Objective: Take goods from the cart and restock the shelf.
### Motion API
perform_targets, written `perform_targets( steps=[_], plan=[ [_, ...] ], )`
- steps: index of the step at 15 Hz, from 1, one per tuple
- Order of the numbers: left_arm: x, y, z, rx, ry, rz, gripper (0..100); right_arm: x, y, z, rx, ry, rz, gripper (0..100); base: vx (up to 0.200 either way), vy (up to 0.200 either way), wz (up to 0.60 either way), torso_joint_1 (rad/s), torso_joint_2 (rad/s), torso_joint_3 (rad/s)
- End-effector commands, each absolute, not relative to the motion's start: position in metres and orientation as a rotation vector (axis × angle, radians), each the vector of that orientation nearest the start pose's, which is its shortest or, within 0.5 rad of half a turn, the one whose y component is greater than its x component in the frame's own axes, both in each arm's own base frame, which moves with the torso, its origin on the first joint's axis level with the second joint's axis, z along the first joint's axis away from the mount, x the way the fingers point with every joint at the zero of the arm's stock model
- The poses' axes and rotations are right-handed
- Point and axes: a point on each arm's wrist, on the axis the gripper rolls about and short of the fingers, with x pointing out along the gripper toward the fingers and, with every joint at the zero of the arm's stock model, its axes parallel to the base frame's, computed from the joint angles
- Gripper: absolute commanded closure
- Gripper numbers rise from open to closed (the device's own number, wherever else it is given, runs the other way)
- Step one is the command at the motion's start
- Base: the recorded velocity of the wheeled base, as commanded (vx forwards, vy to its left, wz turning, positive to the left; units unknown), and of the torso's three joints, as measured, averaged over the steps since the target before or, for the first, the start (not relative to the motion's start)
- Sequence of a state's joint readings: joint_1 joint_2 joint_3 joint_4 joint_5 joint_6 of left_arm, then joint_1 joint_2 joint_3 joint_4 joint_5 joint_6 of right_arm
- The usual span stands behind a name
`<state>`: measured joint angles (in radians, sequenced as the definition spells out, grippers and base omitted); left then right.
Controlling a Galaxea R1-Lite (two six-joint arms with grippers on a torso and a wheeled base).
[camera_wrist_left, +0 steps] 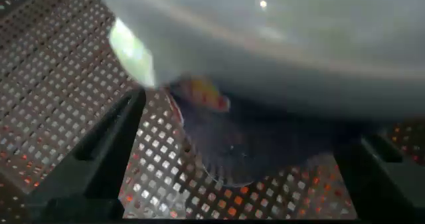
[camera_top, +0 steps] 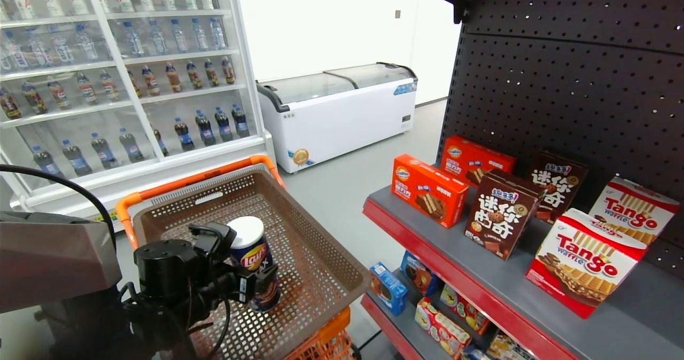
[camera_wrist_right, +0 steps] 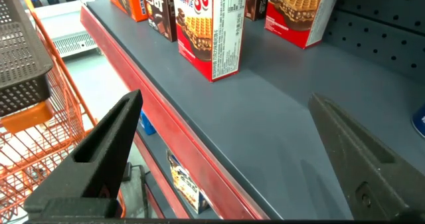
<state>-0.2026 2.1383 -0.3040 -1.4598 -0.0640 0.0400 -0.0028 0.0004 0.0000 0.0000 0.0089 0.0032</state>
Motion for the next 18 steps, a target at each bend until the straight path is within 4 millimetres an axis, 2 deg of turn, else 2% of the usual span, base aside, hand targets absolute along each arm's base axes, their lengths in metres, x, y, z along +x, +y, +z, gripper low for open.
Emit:
perform_targets(
  steps=[1,7,8,10,13,15,16,18],
  plan=[
    [0.284,-0.058,0.025,0.065,0.357,-0.267,0,-0.023,0.0,0.075,0.003,0.0,0.006,0,0.0,0.0,0.0,0.0,0.0,0.0],
    [0.29,-0.062,0.018,0.064,0.365,-0.275,0,-0.023,0.0,0.075,0.003,0.0,0.008,0,0.0,0.0,0.0,0.0,0.0,0.0],
    [0.294,-0.065,0.021,0.061,0.34,-0.281,100,-0.023,0.0,0.075,0.003,0.0,0.006,0,0.0,0.0,0.0,0.0,0.0,0.0],
    [0.298,-0.069,0.023,0.067,0.332,-0.291,100,-0.023,0.0,0.075,0.003,0.0,0.008,0,0.0,0.0,0.0,0.0,0.0,0.0],
    [0.285,-0.067,0.025,0.079,0.358,-0.29,100,-0.023,0.0,0.075,0.003,0.0,0.006,0,0.0,0.0,0.0,0.0,0.0,0.0],
    [0.277,-0.065,0.054,0.077,0.283,-0.282,100,-0.023,0.0,0.075,0.003,0.0,0.006,0,0.0,0.0,0.0,0.0,0.0,0.0],
    [0.273,-0.063,0.077,0.057,0.223,-0.278,100,-0.023,0.0,0.075,0.003,0.0,0.006,0,0.0,0.0,0.0,0.0,0.0,0.0],
    [0.261,-0.059,0.106,0.061,0.221,-0.272,100,-0.023,0.0,0.075,0.003,0.0,0.008,0,0.0,0.0,0.0,0.0,0.0,0.0]
  ],
)
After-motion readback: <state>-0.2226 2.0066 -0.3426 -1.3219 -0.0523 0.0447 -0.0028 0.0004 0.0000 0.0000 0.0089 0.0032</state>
